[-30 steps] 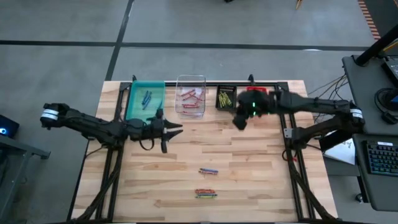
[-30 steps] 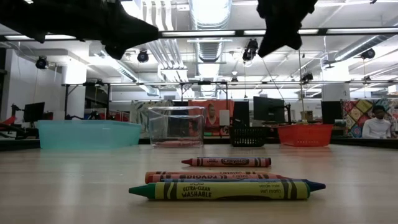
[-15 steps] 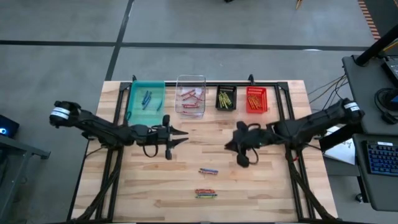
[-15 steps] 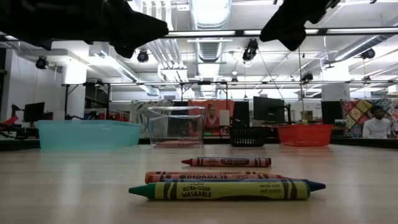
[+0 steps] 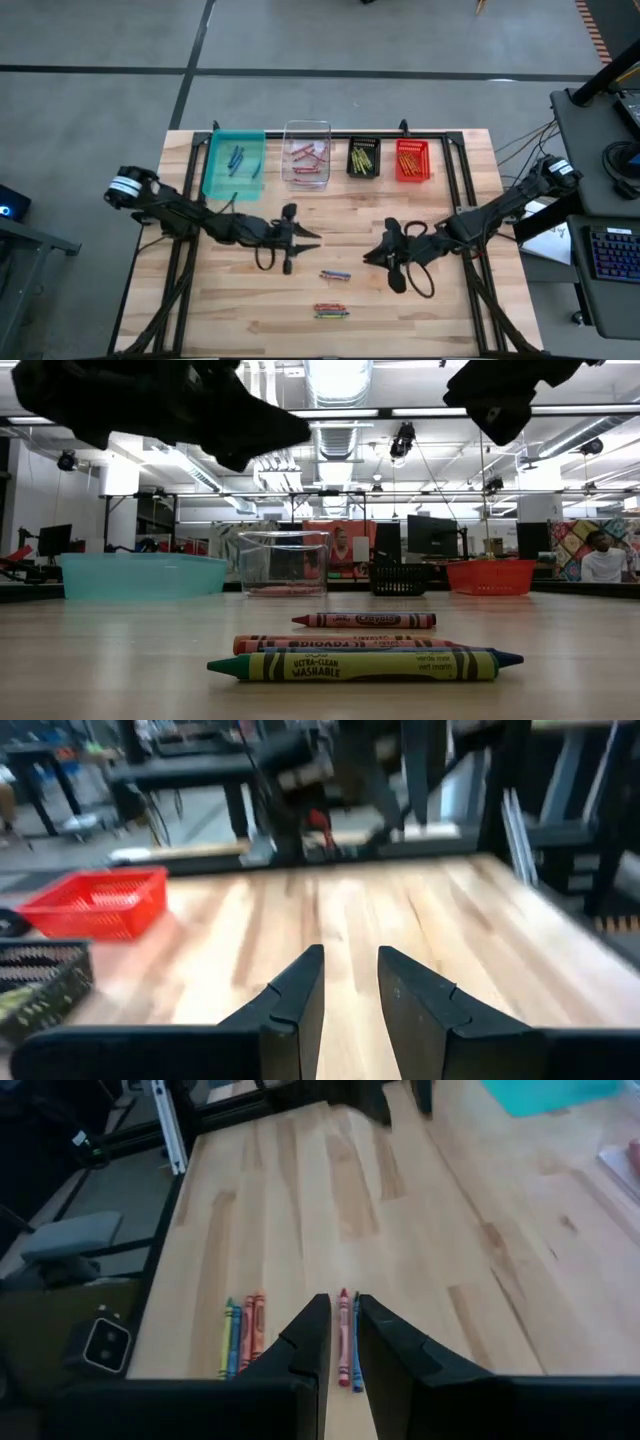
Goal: Sort crayons
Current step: Put the blue crayon into the green transparent bin
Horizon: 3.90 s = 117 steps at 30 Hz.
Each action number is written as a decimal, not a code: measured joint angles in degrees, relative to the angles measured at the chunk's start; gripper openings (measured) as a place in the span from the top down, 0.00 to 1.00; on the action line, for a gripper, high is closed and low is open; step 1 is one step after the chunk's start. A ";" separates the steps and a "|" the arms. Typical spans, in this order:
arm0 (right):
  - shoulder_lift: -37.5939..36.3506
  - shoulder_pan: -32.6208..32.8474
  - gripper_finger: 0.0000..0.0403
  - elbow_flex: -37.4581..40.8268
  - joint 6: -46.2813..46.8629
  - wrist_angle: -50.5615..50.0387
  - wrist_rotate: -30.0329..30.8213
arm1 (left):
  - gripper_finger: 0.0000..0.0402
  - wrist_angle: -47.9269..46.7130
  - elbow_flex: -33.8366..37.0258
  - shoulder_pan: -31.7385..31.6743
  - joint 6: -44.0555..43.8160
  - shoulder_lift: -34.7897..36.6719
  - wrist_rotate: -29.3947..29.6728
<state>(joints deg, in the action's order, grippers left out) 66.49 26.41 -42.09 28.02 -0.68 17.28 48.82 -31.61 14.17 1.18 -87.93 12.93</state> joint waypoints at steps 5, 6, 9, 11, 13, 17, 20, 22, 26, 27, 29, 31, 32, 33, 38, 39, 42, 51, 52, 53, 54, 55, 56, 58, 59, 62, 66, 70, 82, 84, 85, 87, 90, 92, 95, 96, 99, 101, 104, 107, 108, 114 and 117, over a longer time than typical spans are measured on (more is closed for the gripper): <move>1.21 2.18 0.89 0.00 1.60 0.72 2.29 | 0.80 -10.85 -5.44 1.85 1.06 -4.59 4.54; 1.53 2.31 0.89 0.00 1.81 0.85 2.40 | 0.80 -12.83 -6.33 2.24 1.25 -5.50 5.66; 2.48 2.48 0.89 0.00 1.93 1.57 2.42 | 0.80 -15.41 -8.26 3.43 1.87 -8.05 6.01; 3.07 2.48 0.89 0.00 1.94 1.81 2.41 | 0.80 -15.32 -9.05 4.12 2.58 -9.77 6.01; 3.53 2.48 0.89 0.00 1.94 1.91 2.42 | 0.80 -15.53 -9.71 4.51 2.83 -11.55 5.99; 3.87 2.46 0.89 0.00 1.74 2.29 2.42 | 0.80 -15.35 -11.32 4.82 2.75 -14.93 5.46; 3.84 2.46 0.89 0.00 1.58 2.41 2.41 | 0.80 -15.53 -13.03 4.94 2.22 -17.33 4.71; 3.81 2.46 0.89 0.04 1.39 2.55 2.41 | 0.80 -15.33 -14.25 4.97 2.15 -18.65 4.47; 3.87 2.46 0.89 0.04 1.42 2.70 2.40 | 0.80 -15.65 -16.21 5.08 1.41 -21.30 2.86; 3.92 2.46 0.89 0.04 1.42 2.77 2.40 | 0.80 -15.38 -16.60 5.09 1.32 -21.88 2.43; 3.96 2.46 0.89 0.15 1.39 2.69 2.40 | 0.80 -15.27 -16.77 5.16 1.25 -22.56 1.96; 3.96 2.46 0.89 0.15 1.46 2.75 2.38 | 0.80 -15.09 -16.72 5.16 0.75 -23.08 1.06; 3.96 2.46 0.89 0.21 1.45 2.70 2.40 | 0.80 -15.24 -16.66 5.18 0.62 -23.15 1.01; 3.96 2.46 0.89 0.22 1.46 2.72 2.39 | 0.80 -15.35 -16.62 5.25 0.21 -23.18 0.98; 3.96 2.46 0.89 0.22 1.57 2.73 2.38 | 0.75 -15.28 -16.53 5.27 -0.66 -23.18 1.00; 3.98 2.46 0.89 0.22 1.57 2.73 2.38 | 0.73 -15.26 -16.53 5.27 -0.92 -23.18 0.99; 3.98 2.46 0.89 0.23 1.57 2.74 2.36 | 0.69 -15.28 -16.53 5.27 -2.26 -23.53 0.98; 3.98 2.46 0.89 0.24 1.57 2.73 2.38 | 0.60 -12.18 -16.46 5.23 -4.28 -26.88 0.98; 3.98 2.46 0.89 0.24 1.57 2.73 2.36 | 0.60 -11.79 -16.46 5.23 -4.26 -26.91 0.98; 3.98 2.46 0.89 0.24 1.59 2.70 2.36 | 0.60 -11.64 -16.46 5.23 -4.23 -26.91 0.98; 3.98 2.46 0.89 0.24 1.59 2.74 2.36 | 0.60 -11.61 -16.46 5.23 -4.04 -26.91 0.98; 3.98 2.46 0.89 0.24 1.59 2.73 2.36 | 0.60 -11.59 -16.46 5.23 -3.77 -26.94 0.99; 3.98 2.46 0.89 0.24 1.59 2.73 2.36 | 0.60 -11.61 -16.46 5.16 -3.57 -26.94 1.01; 3.98 2.46 0.89 0.24 1.59 2.73 2.36 | 0.60 -11.54 -16.46 5.15 -3.36 -26.94 0.98; 3.98 2.46 0.89 0.24 1.59 2.73 2.36 | 0.60 -11.52 -16.46 5.14 -3.34 -26.94 0.98; 3.98 2.46 0.89 0.24 1.59 2.73 2.36 | 0.60 -11.52 -16.41 5.14 -3.22 -26.94 0.98; 3.98 2.46 0.89 0.24 1.59 2.73 2.36 | 0.60 -11.47 -16.31 5.12 -3.22 -27.12 0.98; 3.98 2.46 0.89 0.24 1.59 2.73 2.36 | 0.60 -11.65 -16.24 5.06 -3.22 -27.24 0.98; 3.98 2.46 0.89 0.24 1.59 2.73 2.36 | 0.60 -11.56 -16.17 4.65 -3.20 -27.24 0.98; 3.98 2.46 0.89 0.24 1.59 2.73 2.36 | 0.60 -11.56 -16.00 4.49 -3.01 -27.24 0.98; 3.98 2.46 0.89 0.24 1.59 2.73 2.36 | 0.60 -11.56 -15.87 4.38 -2.96 -27.24 0.98; 3.98 2.46 0.89 0.24 1.58 2.73 2.36 | 0.61 -11.58 -15.64 4.12 -2.96 -27.24 0.98; 3.98 2.46 0.89 0.24 1.59 2.73 2.36 | 0.62 -11.54 -15.50 4.05 -2.94 -27.24 1.03; 3.98 2.45 0.89 0.25 1.59 2.74 2.36 | 0.62 -11.54 -15.50 4.07 -2.94 -27.24 1.00; 3.98 2.44 0.89 0.26 1.59 2.73 2.36 | 0.62 -11.54 -15.50 3.91 -2.90 -27.24 1.01; 3.98 2.45 0.89 0.24 1.59 2.73 2.36 | 0.62 -11.47 -15.50 3.81 -2.69 -27.24 1.01; 3.98 2.46 0.89 0.24 1.59 2.73 2.36 | 0.62 -11.17 -15.50 3.72 -1.76 -27.24 1.05; 3.99 2.45 0.89 0.24 1.59 2.73 2.36 | 0.62 -11.07 -15.50 3.74 -1.16 -27.08 1.10; 3.99 2.45 0.89 0.24 1.59 2.73 2.36 | 0.62 -10.91 -15.50 3.76 0.42 -26.32 1.16; 4.00 2.45 0.89 0.24 1.59 2.74 2.36 | 0.62 -10.89 -15.50 3.76 1.18 -25.62 1.14; 4.01 2.45 0.89 0.25 1.59 2.74 2.37 | 0.62 -10.89 -15.50 3.76 1.28 -25.50 1.12; 4.01 2.45 0.89 0.24 1.59 2.73 2.38 | 0.62 -11.78 -15.50 3.74 1.21 -25.74 -0.48; 4.01 2.43 0.89 0.24 1.59 2.75 2.40 | 0.62 -11.37 -15.50 3.72 1.04 -26.67 -0.52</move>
<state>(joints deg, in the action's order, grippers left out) 70.50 28.84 -41.85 29.61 2.06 19.68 37.45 -47.11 17.89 2.22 -114.60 12.40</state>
